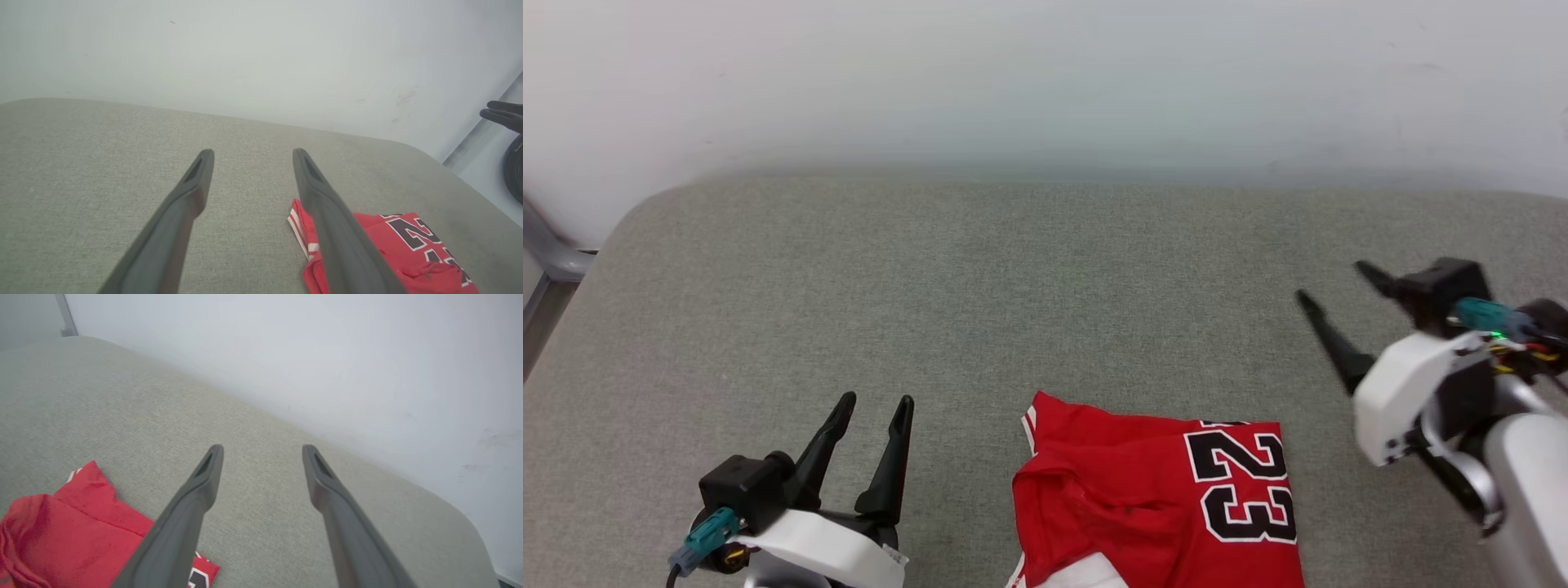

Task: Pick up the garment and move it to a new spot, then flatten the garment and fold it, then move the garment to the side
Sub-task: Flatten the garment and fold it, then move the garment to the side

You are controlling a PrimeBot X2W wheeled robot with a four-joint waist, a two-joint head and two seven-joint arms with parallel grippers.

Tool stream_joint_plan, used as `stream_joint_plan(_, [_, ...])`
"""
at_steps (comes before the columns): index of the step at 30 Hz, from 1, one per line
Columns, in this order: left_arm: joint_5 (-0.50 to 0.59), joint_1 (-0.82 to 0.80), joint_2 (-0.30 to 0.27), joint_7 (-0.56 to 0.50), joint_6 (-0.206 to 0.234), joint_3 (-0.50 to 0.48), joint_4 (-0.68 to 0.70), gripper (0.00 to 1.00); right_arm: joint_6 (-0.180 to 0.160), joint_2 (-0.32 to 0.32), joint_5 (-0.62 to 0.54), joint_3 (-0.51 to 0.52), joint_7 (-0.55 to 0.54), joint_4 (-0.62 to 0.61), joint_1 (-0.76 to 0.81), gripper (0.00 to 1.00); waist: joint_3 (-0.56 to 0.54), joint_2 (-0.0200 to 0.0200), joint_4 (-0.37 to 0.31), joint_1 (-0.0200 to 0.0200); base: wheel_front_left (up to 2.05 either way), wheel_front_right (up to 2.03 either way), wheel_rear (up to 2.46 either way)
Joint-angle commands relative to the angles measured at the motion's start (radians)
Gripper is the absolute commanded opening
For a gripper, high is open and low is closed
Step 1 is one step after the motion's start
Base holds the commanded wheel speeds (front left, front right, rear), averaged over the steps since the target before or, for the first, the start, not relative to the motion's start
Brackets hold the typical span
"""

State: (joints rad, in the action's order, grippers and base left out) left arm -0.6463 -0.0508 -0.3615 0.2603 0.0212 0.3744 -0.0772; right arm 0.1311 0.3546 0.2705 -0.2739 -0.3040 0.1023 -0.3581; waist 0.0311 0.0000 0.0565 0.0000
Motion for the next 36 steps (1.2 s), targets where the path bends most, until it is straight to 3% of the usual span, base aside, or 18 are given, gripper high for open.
stream_joint_plan(1, [0.018,-0.006,0.013,0.006,-0.006,-0.012,0.010,1.00,-0.001,0.022,-0.024,0.020,0.036,-0.004,0.010,1.00,0.003,0.0000,-0.005,0.0000,0.00,0.00,0.00])
stream_joint_plan(5, [0.069,0.009,0.047,0.007,-0.022,-0.063,0.039,1.00,-0.001,0.044,-0.069,0.105,0.136,-0.007,0.063,1.00,0.009,0.0000,-0.011,0.0000,0.00,0.00,0.00])
stream_joint_plan(8, [0.113,0.024,0.073,0.006,-0.039,-0.103,0.060,1.00,-0.001,0.027,-0.096,0.186,0.206,-0.025,0.113,1.00,0.015,0.0000,-0.014,0.0000,0.00,0.00,0.00])
stream_joint_plan(14, [0.195,0.050,0.123,0.006,-0.081,-0.163,0.075,1.00,-0.001,-0.056,-0.141,0.317,0.327,-0.089,0.223,1.00,0.025,0.0000,-0.018,0.0000,0.00,0.00,0.00])
stream_joint_plan(20, [0.253,0.064,0.164,0.006,-0.116,-0.196,0.057,1.00,-0.001,-0.153,-0.168,0.372,0.387,-0.141,0.305,1.00,0.031,0.0000,-0.015,0.0000,0.00,0.00,0.00])
stream_joint_plan(30, [0.296,0.060,0.200,0.006,-0.143,-0.230,0.037,1.00,-0.001,-0.187,-0.167,0.361,0.362,-0.151,0.331,1.00,0.027,0.0000,-0.014,0.0000,0.00,0.00,0.00])
stream_joint_plan(36, [0.309,0.051,0.207,0.006,-0.150,-0.230,0.032,1.00,-0.001,-0.163,-0.104,0.296,0.194,-0.144,0.359,1.00,0.038,0.0000,-0.004,0.0000,0.00,0.00,0.00])
